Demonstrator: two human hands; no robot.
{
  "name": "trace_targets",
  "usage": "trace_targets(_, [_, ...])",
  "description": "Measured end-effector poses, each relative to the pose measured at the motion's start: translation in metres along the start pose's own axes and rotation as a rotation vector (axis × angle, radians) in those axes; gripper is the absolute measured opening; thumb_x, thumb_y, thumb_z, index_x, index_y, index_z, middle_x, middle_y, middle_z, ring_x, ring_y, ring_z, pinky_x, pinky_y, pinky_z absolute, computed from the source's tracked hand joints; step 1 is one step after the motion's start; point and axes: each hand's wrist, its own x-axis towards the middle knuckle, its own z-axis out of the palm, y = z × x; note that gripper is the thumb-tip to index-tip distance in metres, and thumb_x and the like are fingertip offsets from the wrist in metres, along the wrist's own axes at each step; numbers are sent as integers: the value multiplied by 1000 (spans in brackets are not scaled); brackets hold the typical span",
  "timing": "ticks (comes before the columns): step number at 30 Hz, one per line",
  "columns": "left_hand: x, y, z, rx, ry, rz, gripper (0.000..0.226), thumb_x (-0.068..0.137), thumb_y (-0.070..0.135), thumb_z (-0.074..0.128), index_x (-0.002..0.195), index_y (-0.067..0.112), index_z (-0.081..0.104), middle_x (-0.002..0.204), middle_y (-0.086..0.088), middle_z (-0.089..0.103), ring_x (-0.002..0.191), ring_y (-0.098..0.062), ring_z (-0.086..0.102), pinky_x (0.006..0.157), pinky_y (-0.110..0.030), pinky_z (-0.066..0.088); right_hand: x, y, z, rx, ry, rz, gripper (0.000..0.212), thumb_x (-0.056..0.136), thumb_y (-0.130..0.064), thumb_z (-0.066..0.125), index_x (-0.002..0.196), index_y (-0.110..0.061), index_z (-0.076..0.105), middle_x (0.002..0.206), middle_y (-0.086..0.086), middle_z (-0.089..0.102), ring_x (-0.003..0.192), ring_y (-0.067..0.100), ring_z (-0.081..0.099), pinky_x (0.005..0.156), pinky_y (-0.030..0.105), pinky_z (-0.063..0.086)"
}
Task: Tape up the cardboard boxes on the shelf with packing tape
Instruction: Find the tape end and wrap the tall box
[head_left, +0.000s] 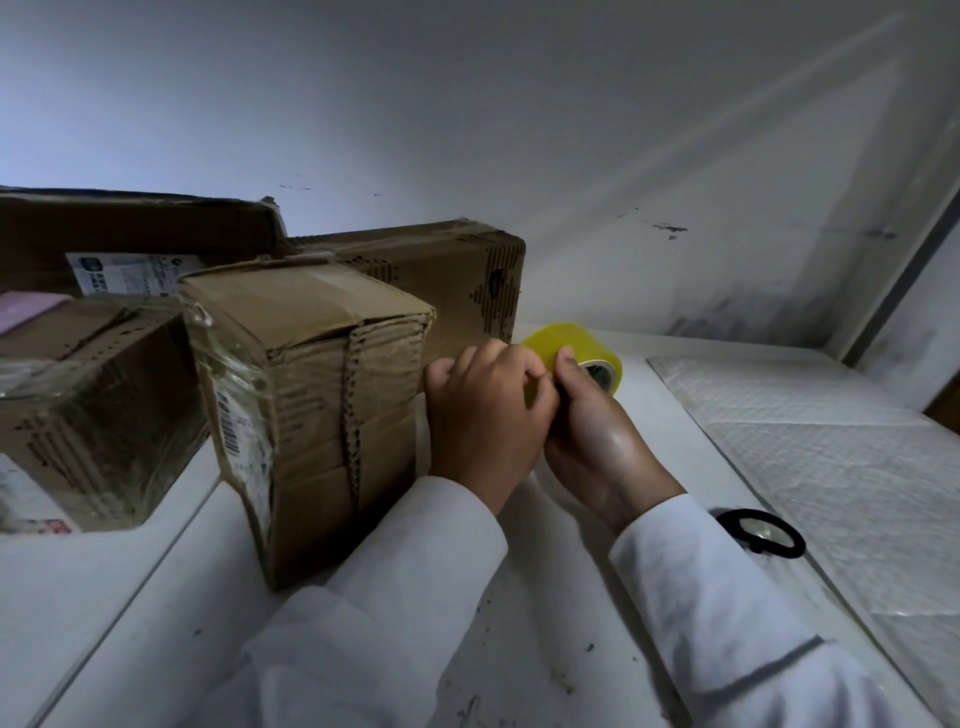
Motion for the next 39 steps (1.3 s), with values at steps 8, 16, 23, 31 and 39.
trace_targets(8, [-3,-2,4,-205,-7,12,22,83,32,48,77,18,64,73,4,62,66,-20,57,59,-30,44,-1,-6,-2,137,-40,41,56,101,-38,31,126,9,48,97,19,66,73,16,70,56,20,55])
trace_targets(16, [-2,-5,2,-106,18,73,20,79,37,53,78,23,67,75,7,61,69,-18,59,62,-30,43,1,-7,-4,148,-20,37,48,101,-39,34,120,2,52,96,16,65,79,17,66,62,23,56])
trace_targets(23, [0,-7,-1,101,70,79,21,80,33,49,69,23,63,68,4,60,68,-23,57,69,-31,25,3,-1,0,37,26,1,52,102,-38,31,133,1,45,124,22,59,96,17,64,67,20,54])
trace_targets(31, [-4,-7,4,-93,-4,69,21,86,29,46,80,17,62,78,0,61,72,-24,59,69,-35,42,4,-5,-8,46,8,12,46,102,-39,30,97,-1,56,66,8,68,59,8,65,60,18,48])
trace_targets(39, [-4,-9,3,-92,0,25,18,79,35,64,89,21,64,86,5,62,74,-17,60,69,-30,41,4,-1,-4,94,40,4,49,99,-40,40,125,1,50,99,13,63,87,14,62,96,30,47])
